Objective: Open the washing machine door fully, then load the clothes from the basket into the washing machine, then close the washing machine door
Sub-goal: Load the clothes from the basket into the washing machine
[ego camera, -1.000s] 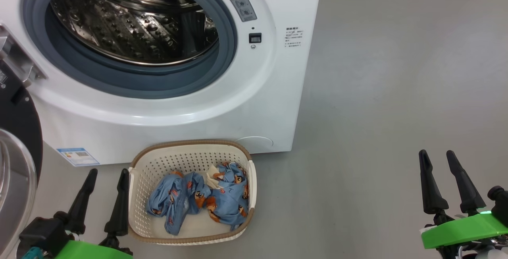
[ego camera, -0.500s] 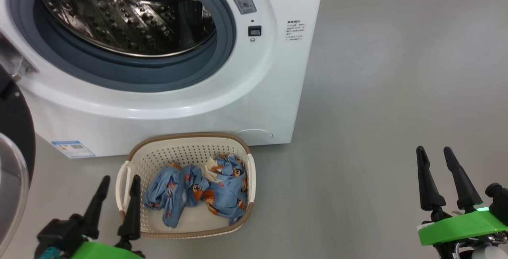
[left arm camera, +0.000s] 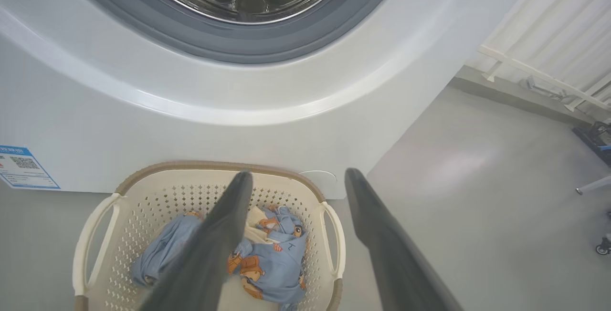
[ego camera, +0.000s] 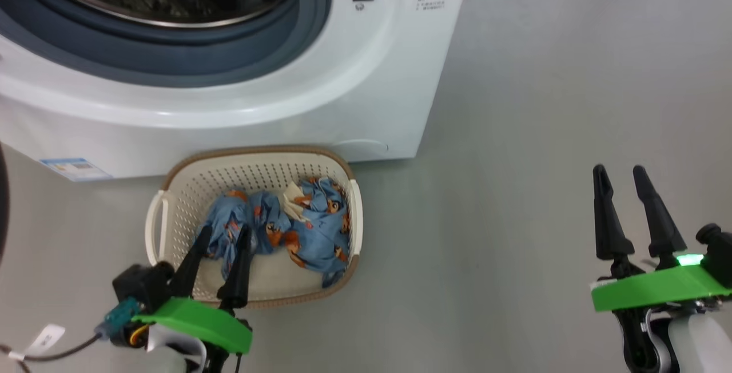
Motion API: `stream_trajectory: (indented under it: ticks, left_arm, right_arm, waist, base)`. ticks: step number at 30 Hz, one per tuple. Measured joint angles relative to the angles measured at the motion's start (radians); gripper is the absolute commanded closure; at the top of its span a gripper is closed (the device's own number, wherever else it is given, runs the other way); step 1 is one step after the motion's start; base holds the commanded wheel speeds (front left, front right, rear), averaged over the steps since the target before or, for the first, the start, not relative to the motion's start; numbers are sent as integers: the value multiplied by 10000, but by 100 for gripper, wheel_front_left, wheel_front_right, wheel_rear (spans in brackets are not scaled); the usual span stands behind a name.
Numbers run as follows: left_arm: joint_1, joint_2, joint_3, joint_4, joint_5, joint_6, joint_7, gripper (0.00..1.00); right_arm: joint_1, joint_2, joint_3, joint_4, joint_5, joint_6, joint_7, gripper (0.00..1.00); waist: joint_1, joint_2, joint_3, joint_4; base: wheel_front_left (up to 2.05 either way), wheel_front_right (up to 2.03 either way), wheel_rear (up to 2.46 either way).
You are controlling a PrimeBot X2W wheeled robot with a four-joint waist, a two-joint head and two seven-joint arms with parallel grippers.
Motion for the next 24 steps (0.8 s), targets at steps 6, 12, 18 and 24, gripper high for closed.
stream_trajectory:
  ticks: [6, 12, 18, 24]
  left_arm:
    - [-1219, 138, -938, 1392, -809, 0, 0, 0]
    - [-2588, 416, -1925, 2523, -1440, 0, 2, 0]
    - [-3649, 648, -3246, 3367, -2274, 0, 2, 0]
    - [-4549, 1091, -4257, 3939, -3242, 0, 199, 0]
  right_arm:
    - [-635, 228, -23, -136, -29, 0, -25, 0]
    - [-1308, 391, -29, -249, -132, 0, -27, 0]
    - [-1832, 602, -27, -324, -132, 0, -27, 0]
    - [-2340, 683, 38, -428, -132, 0, -27, 0]
  waist:
    - [0, 0, 891, -149]
    - [0, 0, 1842, -364]
    - [0, 0, 2794, -622]
    - [0, 0, 3674, -945]
  base:
    - [0, 0, 0]
    - [0, 0, 0]
    - [0, 0, 0]
    - [0, 0, 0]
